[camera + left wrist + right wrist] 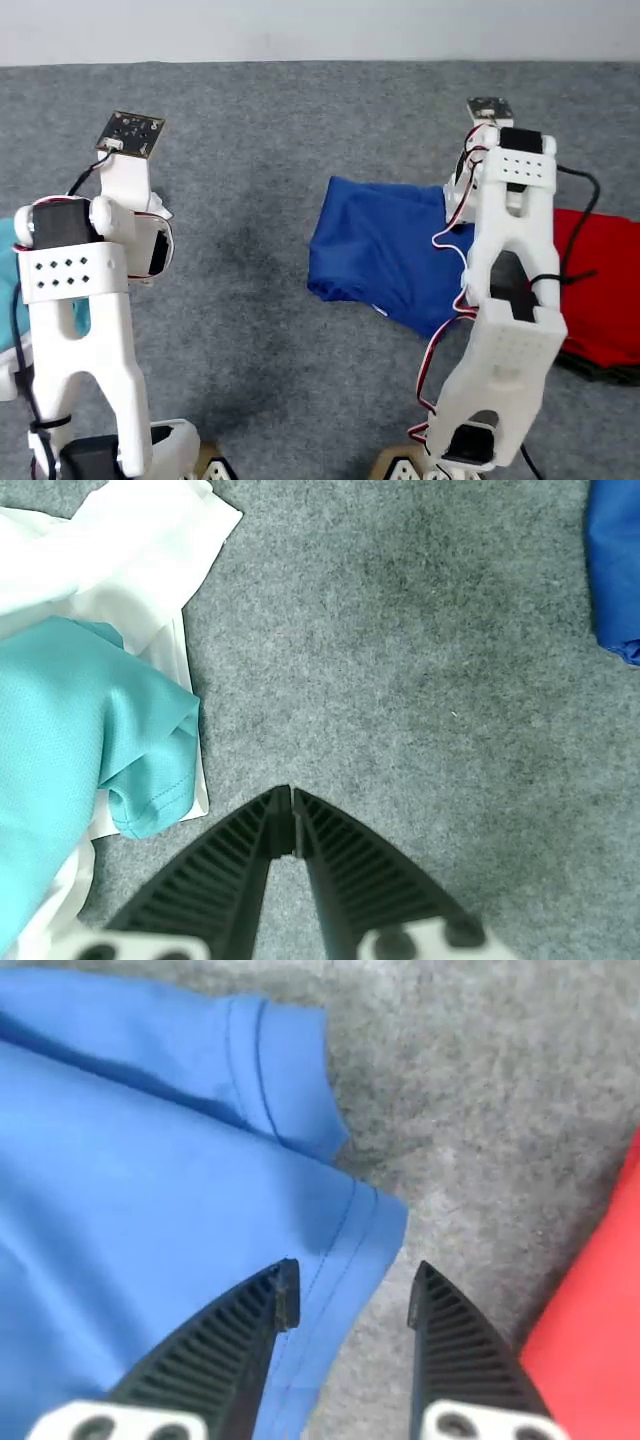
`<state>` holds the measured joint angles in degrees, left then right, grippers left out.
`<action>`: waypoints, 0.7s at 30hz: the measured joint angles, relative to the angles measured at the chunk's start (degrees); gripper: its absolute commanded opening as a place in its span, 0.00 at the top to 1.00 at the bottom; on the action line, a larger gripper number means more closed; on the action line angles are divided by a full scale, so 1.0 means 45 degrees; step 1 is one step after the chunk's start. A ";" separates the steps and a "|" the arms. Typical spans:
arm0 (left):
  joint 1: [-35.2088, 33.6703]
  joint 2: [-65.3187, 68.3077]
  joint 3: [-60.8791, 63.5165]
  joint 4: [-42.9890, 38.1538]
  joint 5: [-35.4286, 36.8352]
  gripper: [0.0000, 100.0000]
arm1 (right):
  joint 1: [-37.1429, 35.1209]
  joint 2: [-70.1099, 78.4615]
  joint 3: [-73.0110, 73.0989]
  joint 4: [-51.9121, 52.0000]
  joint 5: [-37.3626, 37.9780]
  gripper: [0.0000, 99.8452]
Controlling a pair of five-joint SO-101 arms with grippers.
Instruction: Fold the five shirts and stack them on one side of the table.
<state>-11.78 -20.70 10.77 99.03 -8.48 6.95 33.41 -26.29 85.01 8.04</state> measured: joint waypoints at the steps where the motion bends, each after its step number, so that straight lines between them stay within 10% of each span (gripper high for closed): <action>1: 0.0000 0.0000 0.0000 0.0000 0.0000 0.99 | -0.0039 0.0156 0.0000 -0.0098 -0.0020 0.81; 21: 0.0000 0.0000 0.0996 0.0000 0.0000 0.99 | -0.0430 0.1074 -0.1133 -0.0723 -0.0059 0.99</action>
<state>-11.78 -20.70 15.25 99.03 -8.48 5.01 38.24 -31.38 81.76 7.78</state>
